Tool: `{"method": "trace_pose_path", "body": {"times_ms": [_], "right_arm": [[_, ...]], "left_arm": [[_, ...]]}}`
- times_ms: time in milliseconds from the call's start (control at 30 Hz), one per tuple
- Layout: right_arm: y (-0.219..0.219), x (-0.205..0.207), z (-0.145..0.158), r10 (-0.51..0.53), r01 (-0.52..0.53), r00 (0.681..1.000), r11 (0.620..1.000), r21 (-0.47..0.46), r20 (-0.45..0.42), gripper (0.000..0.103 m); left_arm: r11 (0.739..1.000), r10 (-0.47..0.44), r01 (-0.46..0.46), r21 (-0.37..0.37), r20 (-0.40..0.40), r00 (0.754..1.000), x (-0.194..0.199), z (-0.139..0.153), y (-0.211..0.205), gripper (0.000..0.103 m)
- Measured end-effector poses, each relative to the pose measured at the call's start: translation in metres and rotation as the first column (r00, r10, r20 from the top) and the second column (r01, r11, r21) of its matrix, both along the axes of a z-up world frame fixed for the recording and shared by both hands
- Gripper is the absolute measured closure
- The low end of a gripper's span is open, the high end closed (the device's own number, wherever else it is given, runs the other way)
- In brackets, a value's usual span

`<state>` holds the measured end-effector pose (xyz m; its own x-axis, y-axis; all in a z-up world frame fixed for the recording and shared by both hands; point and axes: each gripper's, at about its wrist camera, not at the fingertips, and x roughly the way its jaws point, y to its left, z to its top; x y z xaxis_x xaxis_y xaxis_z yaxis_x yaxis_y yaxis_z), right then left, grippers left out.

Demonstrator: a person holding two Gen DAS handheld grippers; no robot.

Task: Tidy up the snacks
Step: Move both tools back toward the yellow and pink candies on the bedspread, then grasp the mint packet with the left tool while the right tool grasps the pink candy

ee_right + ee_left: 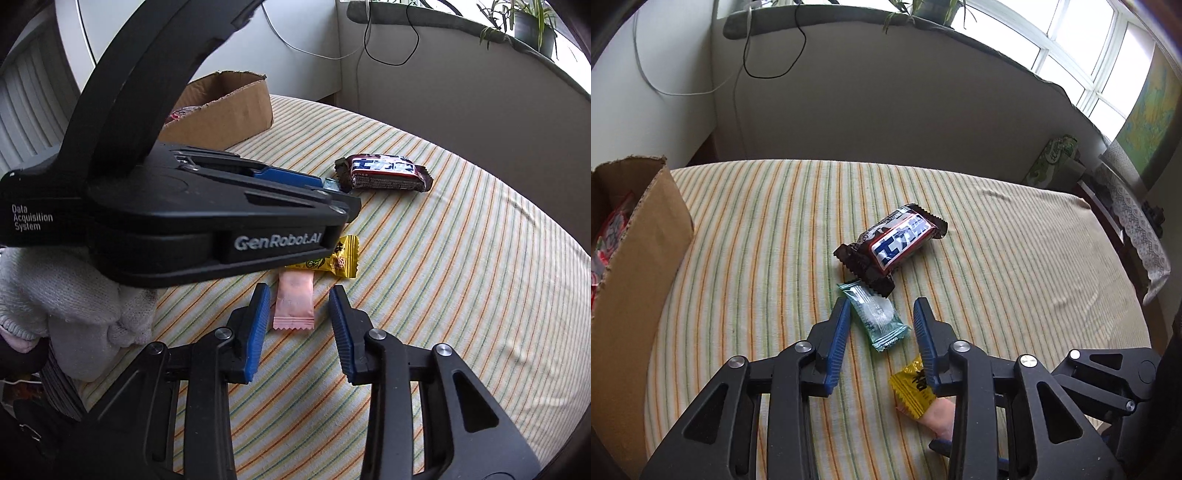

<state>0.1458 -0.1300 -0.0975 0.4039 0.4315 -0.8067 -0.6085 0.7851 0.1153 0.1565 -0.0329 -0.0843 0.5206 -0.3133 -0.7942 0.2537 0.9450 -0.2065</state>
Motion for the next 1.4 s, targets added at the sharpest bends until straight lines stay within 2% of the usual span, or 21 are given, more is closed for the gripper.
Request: {"method": "trace_pose_path", "body": {"times_ms": [100, 200, 433, 900, 1100, 1233, 1400], "right_arm": [[0.003, -0.001, -0.001, 0.001, -0.001, 1.0, 1.0, -0.018, 0.014, 0.072], [0.003, -0.001, -0.001, -0.003, 0.003, 1.0, 1.0, -0.031, 0.022, 0.079], [-0.002, -0.002, 0.001, -0.007, 0.008, 1.0, 0.999, -0.041, 0.026, 0.081], [-0.022, -0.01, 0.004, -0.045, 0.045, 0.999, 0.999, -0.005, 0.01, 0.081], [-0.013, 0.001, -0.002, -0.05, 0.05, 0.999, 0.998, -0.028, 0.013, 0.081], [-0.016, 0.002, -0.003, -0.062, 0.062, 0.998, 0.998, -0.03, 0.013, 0.081], [-0.019, 0.004, -0.004, -0.08, 0.08, 0.997, 0.996, -0.027, 0.013, 0.081]], "left_arm": [[0.998, -0.021, 0.02, 0.056, 0.025, 0.999, -0.003, -0.001, -0.005, 0.08], [0.997, -0.033, 0.031, 0.072, 0.028, 0.999, -0.001, -0.002, -0.003, 0.086], [0.99, -0.073, 0.066, 0.128, 0.048, 0.996, -0.005, -0.002, 0.001, 0.087], [0.998, -0.048, 0.046, 0.052, 0.05, 0.998, -0.027, 0.004, 0.021, 0.093], [0.996, -0.052, 0.049, 0.07, 0.046, 0.998, -0.023, 0.001, 0.017, 0.092], [0.995, -0.055, 0.052, 0.084, 0.031, 0.998, -0.018, -0.003, 0.009, 0.075], [0.976, -0.106, 0.09, 0.197, 0.068, 0.992, -0.022, -0.006, -0.008, 0.076]]}}
